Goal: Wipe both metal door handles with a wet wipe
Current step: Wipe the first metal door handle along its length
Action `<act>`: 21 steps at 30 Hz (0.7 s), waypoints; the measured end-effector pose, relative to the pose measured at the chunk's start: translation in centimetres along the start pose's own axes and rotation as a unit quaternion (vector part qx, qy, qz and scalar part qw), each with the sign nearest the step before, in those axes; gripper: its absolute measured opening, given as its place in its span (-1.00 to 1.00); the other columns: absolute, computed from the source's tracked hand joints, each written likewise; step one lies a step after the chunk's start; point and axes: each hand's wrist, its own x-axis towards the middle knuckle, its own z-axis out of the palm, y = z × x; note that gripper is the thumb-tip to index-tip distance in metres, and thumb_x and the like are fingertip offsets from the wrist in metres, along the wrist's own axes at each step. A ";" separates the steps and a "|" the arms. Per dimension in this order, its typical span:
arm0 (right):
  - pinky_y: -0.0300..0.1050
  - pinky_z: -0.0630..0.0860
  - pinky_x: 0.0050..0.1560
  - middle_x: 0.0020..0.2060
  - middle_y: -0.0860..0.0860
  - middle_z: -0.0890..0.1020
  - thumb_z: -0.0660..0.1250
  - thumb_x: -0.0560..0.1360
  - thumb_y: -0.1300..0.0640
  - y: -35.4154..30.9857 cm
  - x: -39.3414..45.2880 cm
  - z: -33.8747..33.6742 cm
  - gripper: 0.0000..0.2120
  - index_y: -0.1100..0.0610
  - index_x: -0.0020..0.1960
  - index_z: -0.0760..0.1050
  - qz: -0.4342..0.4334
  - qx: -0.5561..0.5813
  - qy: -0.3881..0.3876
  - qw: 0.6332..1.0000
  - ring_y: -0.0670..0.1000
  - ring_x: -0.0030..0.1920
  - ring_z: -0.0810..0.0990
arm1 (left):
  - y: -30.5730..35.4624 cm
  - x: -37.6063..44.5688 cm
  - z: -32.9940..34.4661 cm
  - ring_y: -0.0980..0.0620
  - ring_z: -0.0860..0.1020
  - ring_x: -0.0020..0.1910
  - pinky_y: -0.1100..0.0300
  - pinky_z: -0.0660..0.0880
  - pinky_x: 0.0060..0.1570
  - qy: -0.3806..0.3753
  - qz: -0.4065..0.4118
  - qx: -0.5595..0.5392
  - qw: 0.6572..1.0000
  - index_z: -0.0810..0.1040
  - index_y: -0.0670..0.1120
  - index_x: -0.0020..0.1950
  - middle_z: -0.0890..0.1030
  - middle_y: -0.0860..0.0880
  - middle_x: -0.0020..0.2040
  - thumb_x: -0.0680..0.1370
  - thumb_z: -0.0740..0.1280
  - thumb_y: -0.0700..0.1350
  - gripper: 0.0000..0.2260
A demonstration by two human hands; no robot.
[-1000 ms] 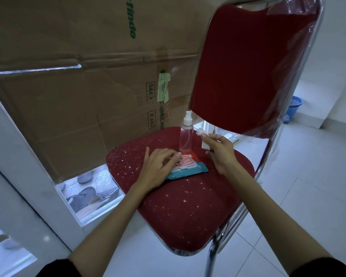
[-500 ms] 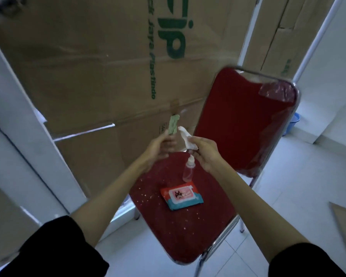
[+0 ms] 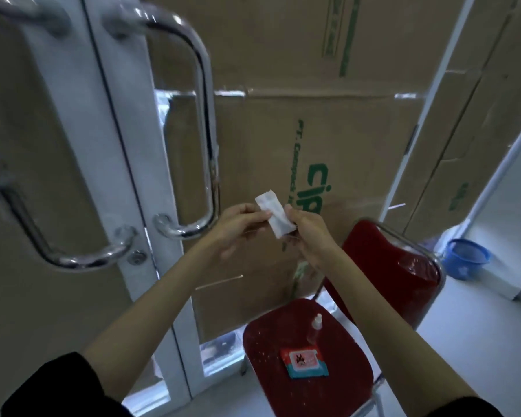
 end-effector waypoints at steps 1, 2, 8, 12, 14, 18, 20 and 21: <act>-0.10 0.51 -0.13 -0.12 0.10 0.64 0.27 0.55 -0.04 -0.9 -0.5 0.8 -0.70 0.20 0.01 0.56 -0.015 -0.003 0.003 1.000 0.06 -0.13 0.60 | 1.1 -0.7 -0.4 0.13 0.57 -0.25 0.35 0.52 -0.28 0.006 0.000 -0.006 1.000 0.55 -0.15 -0.06 0.64 -0.02 -0.19 0.48 0.42 -0.19 -0.90; -0.10 0.53 -0.12 -0.07 0.10 0.62 0.32 0.51 -0.08 -2.1 -1.0 1.8 -0.65 0.21 0.06 0.52 -0.036 -0.004 0.014 0.999 0.06 -0.09 0.60 | 2.6 -1.3 -1.0 0.13 0.59 -0.25 0.34 0.54 -0.24 0.014 0.003 -0.003 1.000 0.55 -0.17 -0.02 0.64 -0.03 -0.18 0.48 0.42 -0.19 -0.88; -0.32 0.42 -0.34 -0.30 0.00 0.55 0.51 0.38 0.13 -6.9 -4.3 6.7 -0.79 0.14 -0.12 0.49 -0.123 -0.056 -0.056 0.989 -0.12 -0.36 0.49 | 9.2 -5.5 -3.7 0.13 0.57 -0.31 0.32 0.47 -0.23 -0.014 0.012 -0.004 1.000 0.56 -0.15 -0.14 0.62 -0.03 -0.29 0.51 0.36 -0.24 -0.96; -0.34 0.37 -0.38 -0.41 -0.05 0.59 0.48 0.40 0.20 -8.3 -5.1 8.5 -0.85 0.21 -0.09 0.55 -0.085 -0.033 -0.099 0.991 -0.15 -0.46 0.45 | 11.0 -6.9 -6.2 0.20 0.57 -0.33 0.40 0.55 -0.23 -0.020 0.013 -0.015 1.000 0.58 -0.14 -0.14 0.61 -0.01 -0.27 0.52 0.36 -0.21 -0.95; -0.33 0.38 -0.36 -0.39 -0.02 0.58 0.43 0.44 0.20 -8.5 -5.1 9.1 -0.92 0.19 -0.15 0.55 -0.061 -0.018 -0.115 0.991 -0.14 -0.45 0.46 | 11.1 -7.3 -7.5 0.18 0.57 -0.31 0.39 0.54 -0.18 -0.020 0.007 -0.031 0.999 0.61 -0.14 -0.13 0.62 -0.02 -0.27 0.51 0.37 -0.20 -0.95; -0.30 0.47 -0.31 -0.33 0.01 0.58 0.38 0.49 0.19 -8.6 -4.4 10.1 -0.93 0.17 -0.16 0.55 -0.038 0.033 -0.122 0.991 -0.10 -0.33 0.52 | 11.3 -8.0 -9.5 0.18 0.59 -0.27 0.41 0.56 -0.18 -0.017 0.008 -0.053 0.998 0.61 -0.18 0.00 0.65 -0.01 -0.24 0.53 0.34 -0.20 -0.89; -0.25 0.53 -0.26 -0.29 0.04 0.60 0.39 0.48 0.17 -8.6 -4.3 10.7 -0.91 0.20 -0.11 0.54 -0.051 0.037 -0.116 0.991 -0.07 -0.29 0.55 | 11.5 -8.3 -10.6 0.19 0.60 -0.30 0.40 0.57 -0.17 -0.021 0.010 -0.052 0.998 0.62 -0.15 -0.03 0.65 0.02 -0.27 0.53 0.34 -0.20 -0.92; -0.22 0.54 -0.25 -0.26 0.05 0.61 0.40 0.48 0.15 -8.7 -4.2 11.2 -0.87 0.22 -0.08 0.53 -0.056 0.040 -0.118 0.991 -0.06 -0.28 0.57 | 11.7 -8.4 -11.1 0.20 0.60 -0.32 0.40 0.57 -0.15 -0.022 0.011 -0.048 0.999 0.62 -0.13 -0.06 0.65 0.04 -0.30 0.53 0.34 -0.20 -0.93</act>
